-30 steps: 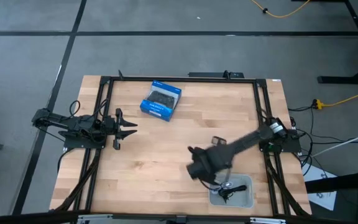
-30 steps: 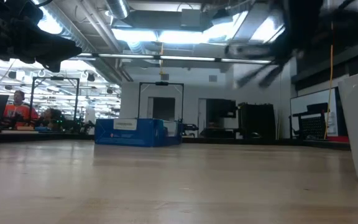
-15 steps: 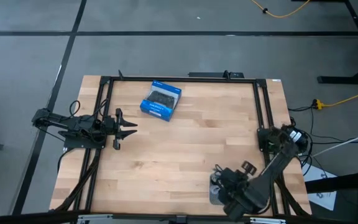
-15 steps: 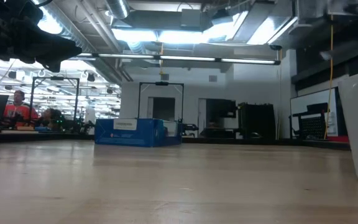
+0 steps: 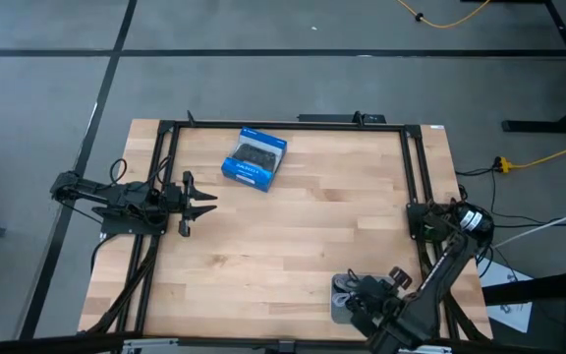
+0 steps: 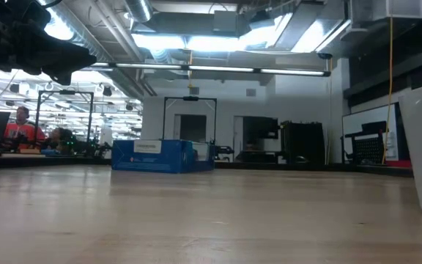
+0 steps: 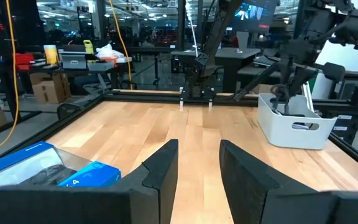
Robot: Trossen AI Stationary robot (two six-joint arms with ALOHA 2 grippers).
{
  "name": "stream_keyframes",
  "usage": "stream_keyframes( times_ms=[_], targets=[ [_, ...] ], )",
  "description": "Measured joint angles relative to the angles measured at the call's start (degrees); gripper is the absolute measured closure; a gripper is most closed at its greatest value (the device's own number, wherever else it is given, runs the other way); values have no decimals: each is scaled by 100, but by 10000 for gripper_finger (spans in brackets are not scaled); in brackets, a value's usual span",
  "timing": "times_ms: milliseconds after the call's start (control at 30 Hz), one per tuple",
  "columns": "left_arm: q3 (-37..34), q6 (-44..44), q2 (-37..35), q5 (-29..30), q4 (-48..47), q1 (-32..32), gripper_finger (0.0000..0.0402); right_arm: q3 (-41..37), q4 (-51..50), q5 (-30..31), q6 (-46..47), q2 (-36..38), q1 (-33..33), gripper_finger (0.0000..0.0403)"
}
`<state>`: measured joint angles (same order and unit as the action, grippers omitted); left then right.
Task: Pick and place USB-C Cables
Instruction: Put the black charger cable into the white bin
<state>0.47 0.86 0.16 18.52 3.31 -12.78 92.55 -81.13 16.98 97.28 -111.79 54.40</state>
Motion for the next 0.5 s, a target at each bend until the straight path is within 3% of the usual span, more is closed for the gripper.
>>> stream_keyframes(
  times_ms=[133,500],
  targets=[
    [0,0,0,0,-2,0,292,0,31,338,-14,2,8,309],
    [0,0,0,0,-2,0,292,0,574,-89,-313,2,30,309]
  ],
)
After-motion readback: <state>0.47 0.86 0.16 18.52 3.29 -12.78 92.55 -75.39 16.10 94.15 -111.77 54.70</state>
